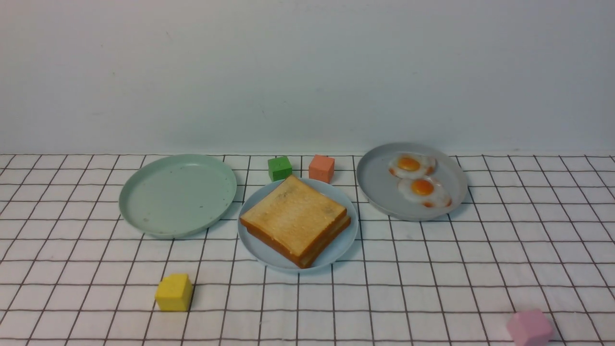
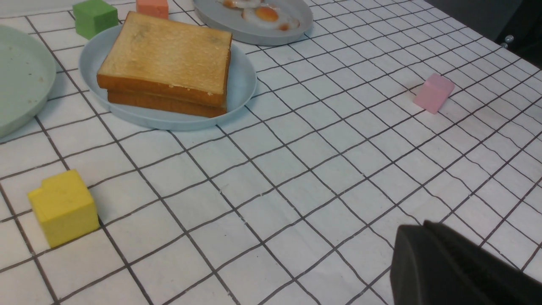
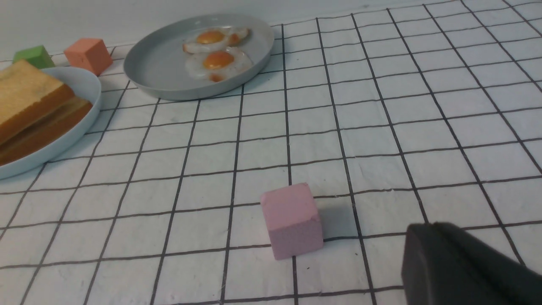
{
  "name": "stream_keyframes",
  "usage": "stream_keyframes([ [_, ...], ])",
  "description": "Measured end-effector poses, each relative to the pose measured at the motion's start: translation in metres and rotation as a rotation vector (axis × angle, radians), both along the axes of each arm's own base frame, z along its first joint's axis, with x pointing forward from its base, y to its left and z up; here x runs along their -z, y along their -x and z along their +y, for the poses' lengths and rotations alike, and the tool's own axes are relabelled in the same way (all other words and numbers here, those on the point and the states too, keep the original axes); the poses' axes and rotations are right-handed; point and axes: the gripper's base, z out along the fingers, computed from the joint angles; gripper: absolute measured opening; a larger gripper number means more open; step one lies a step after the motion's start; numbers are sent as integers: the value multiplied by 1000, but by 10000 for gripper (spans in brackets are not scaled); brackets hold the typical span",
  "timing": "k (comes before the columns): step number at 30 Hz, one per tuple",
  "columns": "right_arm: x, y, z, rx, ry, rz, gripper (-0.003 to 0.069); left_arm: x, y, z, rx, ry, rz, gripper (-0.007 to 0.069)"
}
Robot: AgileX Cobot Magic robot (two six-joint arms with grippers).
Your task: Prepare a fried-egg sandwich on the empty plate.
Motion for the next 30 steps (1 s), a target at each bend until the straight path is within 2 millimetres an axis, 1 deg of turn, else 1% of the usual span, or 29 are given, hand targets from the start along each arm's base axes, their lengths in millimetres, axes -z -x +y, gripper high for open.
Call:
stream_keyframes([
  [10, 0, 0, 0, 0, 0, 0, -3, 1, 0, 0, 0, 0, 0, 0],
  [14, 0, 0, 0, 0, 0, -1, 0, 2, -2, 2, -25, 0, -62, 1],
  [15, 0, 0, 0, 0, 0, 0, 1, 2, -4, 7, -79, 24, -132, 1],
  [16, 0, 0, 0, 0, 0, 0, 1, 2, -4, 7, -88, 30, -140, 1],
  [18, 0, 0, 0, 0, 0, 0, 3, 2, -6, 20, -243, 86, -232, -5],
  [20, 0, 0, 0, 0, 0, 0, 3, 8, -4, 30, -354, 110, -268, -13],
  [21, 0, 0, 0, 0, 0, 0, 3, 13, -3, 37, -448, 114, -281, -13],
  [22, 0, 0, 0, 0, 0, 0, 3, 13, -2, 38, -461, 117, -289, -13],
  [23, 0, 0, 0, 0, 0, 0, 5, 22, -1, 43, -546, 108, -278, -13],
  [24, 0, 0, 0, 0, 0, 0, 6, 25, 0, 45, -569, 104, -266, -13],
  [25, 0, 0, 0, 0, 0, 0, 6, 33, 0, 49, -647, 88, -216, -13],
  [26, 0, 0, 0, 0, 0, 0, 7, 40, 1, 51, -687, 72, -154, -13],
  [27, 0, 0, 0, 0, 0, 0, 7, 41, 1, 52, -694, 70, -140, -13],
  [28, 0, 0, 0, 0, 0, 0, 9, 51, 3, 54, -744, 48, -38, -13],
  [30, 0, 0, 0, 0, 0, 0, 13, 57, 4, 55, -764, 37, 32, -13],
])
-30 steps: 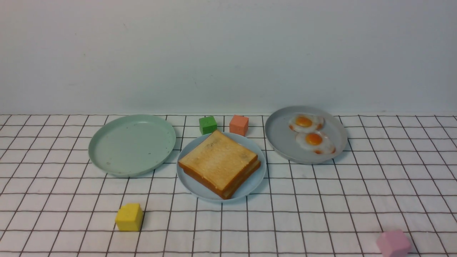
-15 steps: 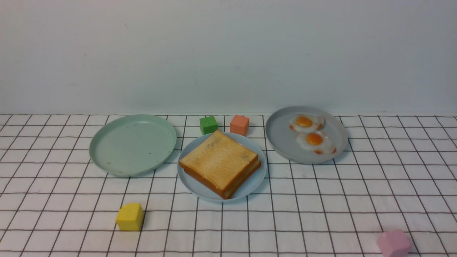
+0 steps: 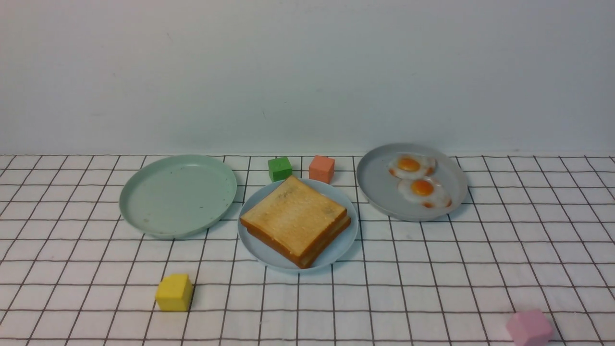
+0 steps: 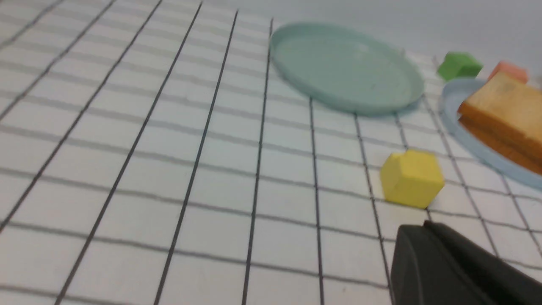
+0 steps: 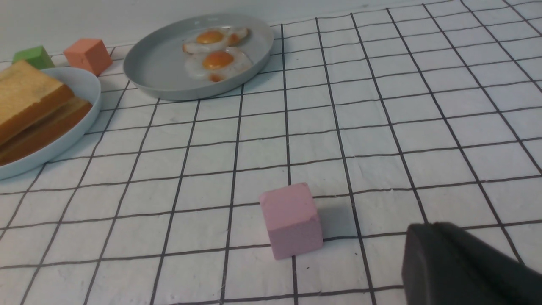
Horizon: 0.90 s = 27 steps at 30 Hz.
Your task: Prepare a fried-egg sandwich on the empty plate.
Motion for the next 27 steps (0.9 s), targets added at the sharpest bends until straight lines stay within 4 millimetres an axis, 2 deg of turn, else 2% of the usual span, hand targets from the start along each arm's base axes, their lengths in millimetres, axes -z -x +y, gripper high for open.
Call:
stream_keyframes([
  [27, 0, 0, 0, 0, -1, 0, 38, 1, 0, 0, -3, 10, 14, -13],
])
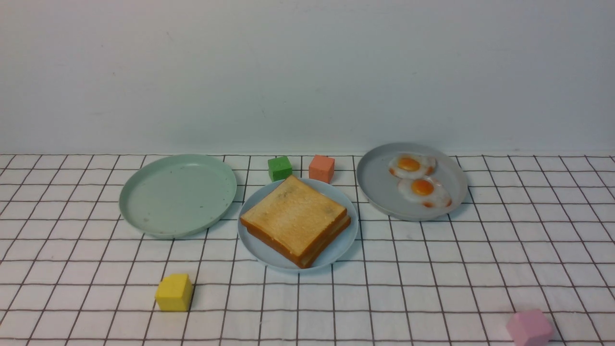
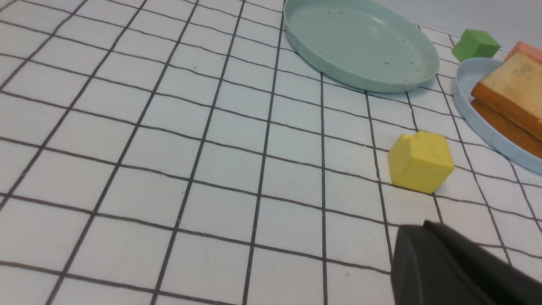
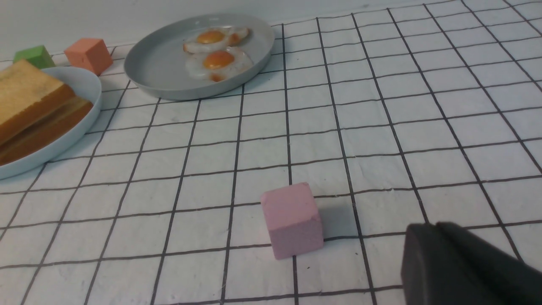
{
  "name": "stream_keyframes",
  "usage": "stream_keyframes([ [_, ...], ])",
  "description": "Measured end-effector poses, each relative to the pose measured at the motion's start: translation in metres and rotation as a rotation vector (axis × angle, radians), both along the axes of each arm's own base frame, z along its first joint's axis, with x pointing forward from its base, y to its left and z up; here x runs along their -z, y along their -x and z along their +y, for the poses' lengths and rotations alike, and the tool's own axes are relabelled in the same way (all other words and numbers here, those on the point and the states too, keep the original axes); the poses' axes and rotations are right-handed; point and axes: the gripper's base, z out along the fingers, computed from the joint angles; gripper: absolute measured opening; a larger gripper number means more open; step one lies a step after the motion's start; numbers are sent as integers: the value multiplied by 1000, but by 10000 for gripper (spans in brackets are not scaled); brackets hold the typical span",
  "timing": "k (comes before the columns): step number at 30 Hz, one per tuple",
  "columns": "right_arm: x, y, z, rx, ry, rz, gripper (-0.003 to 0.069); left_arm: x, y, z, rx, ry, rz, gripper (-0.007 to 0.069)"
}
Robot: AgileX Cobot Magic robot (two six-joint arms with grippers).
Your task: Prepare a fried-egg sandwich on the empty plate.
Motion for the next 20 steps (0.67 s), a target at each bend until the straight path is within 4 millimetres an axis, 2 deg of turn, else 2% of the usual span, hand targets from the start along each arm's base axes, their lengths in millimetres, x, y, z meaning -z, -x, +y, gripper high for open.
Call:
stream_keyframes([
  [20, 0, 0, 0, 0, 0, 0, 61, 0, 0, 0, 0, 0, 0, -13],
])
